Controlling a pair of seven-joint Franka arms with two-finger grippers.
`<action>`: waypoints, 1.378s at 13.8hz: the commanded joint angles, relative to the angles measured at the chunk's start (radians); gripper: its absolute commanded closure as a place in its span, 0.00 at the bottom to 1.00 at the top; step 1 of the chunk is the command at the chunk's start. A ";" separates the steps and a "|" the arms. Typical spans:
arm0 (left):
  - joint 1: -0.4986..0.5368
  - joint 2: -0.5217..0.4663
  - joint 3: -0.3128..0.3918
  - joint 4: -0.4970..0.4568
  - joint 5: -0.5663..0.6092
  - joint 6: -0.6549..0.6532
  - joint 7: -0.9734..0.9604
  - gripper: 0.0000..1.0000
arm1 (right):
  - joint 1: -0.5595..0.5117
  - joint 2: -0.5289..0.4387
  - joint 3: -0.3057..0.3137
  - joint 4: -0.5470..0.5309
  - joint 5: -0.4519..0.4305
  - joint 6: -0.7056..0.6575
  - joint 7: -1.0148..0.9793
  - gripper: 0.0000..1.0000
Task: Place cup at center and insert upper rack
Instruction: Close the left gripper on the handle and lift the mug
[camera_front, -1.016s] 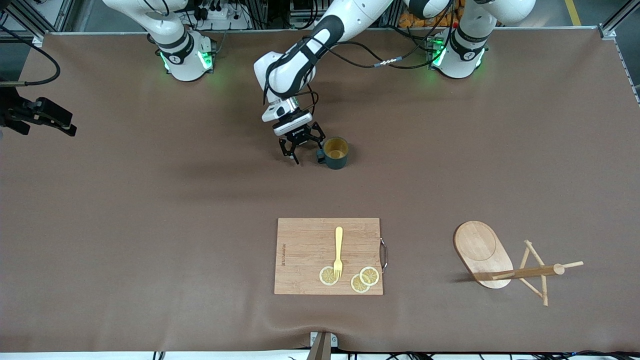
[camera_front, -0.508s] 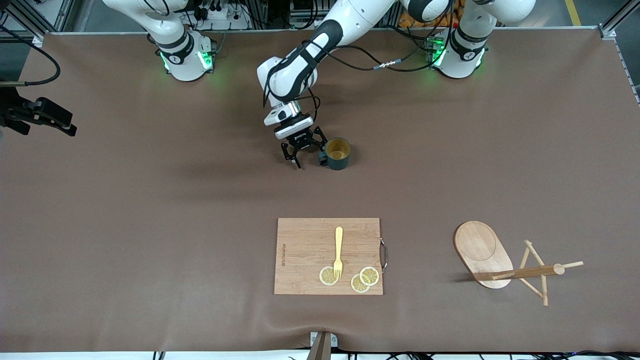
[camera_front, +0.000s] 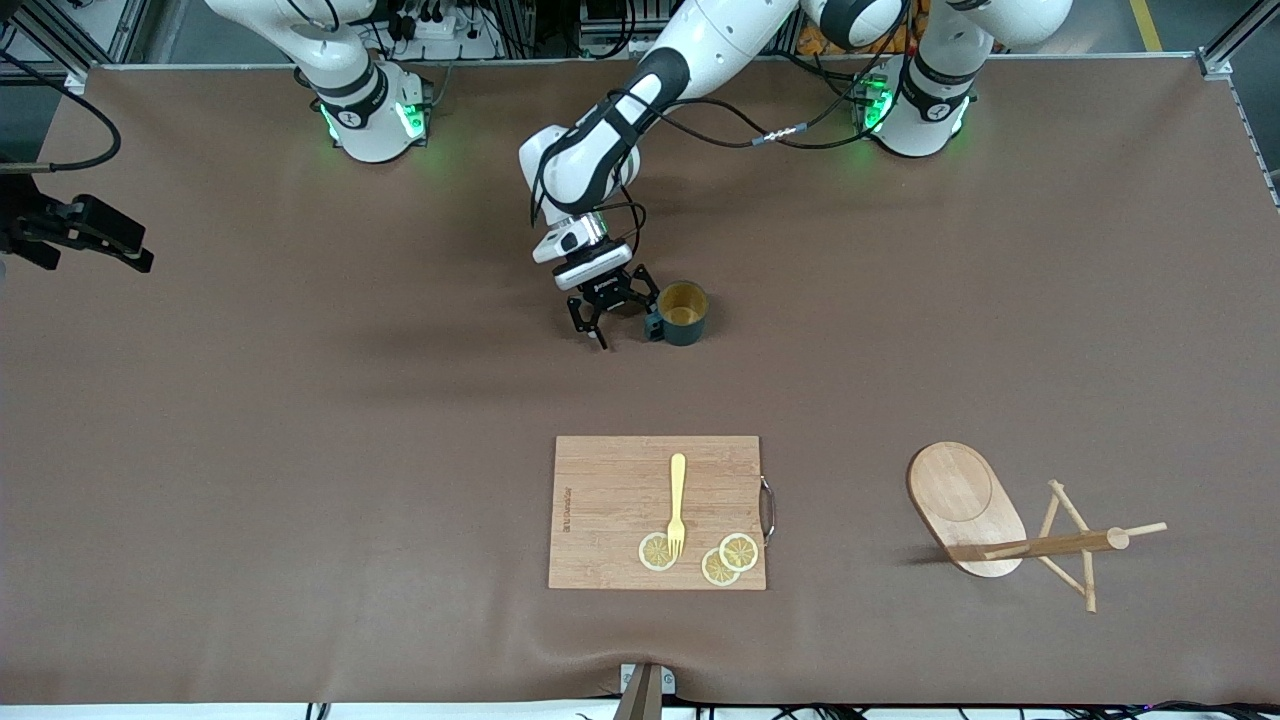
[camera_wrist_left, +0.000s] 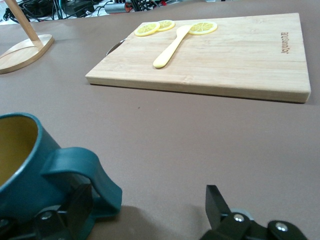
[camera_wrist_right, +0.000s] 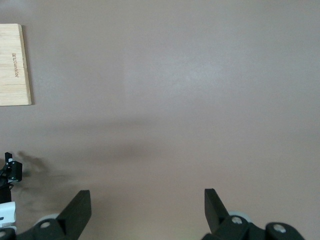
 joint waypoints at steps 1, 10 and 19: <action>0.001 0.019 0.003 0.016 0.031 0.006 -0.018 0.00 | -0.011 0.006 0.010 0.021 -0.002 -0.010 -0.002 0.00; 0.018 0.016 0.003 0.016 0.025 0.006 -0.055 1.00 | -0.016 0.006 0.009 0.019 0.000 -0.010 -0.002 0.00; 0.029 -0.077 0.001 0.023 -0.043 0.005 -0.058 1.00 | -0.017 0.006 0.009 0.018 0.003 -0.010 -0.004 0.00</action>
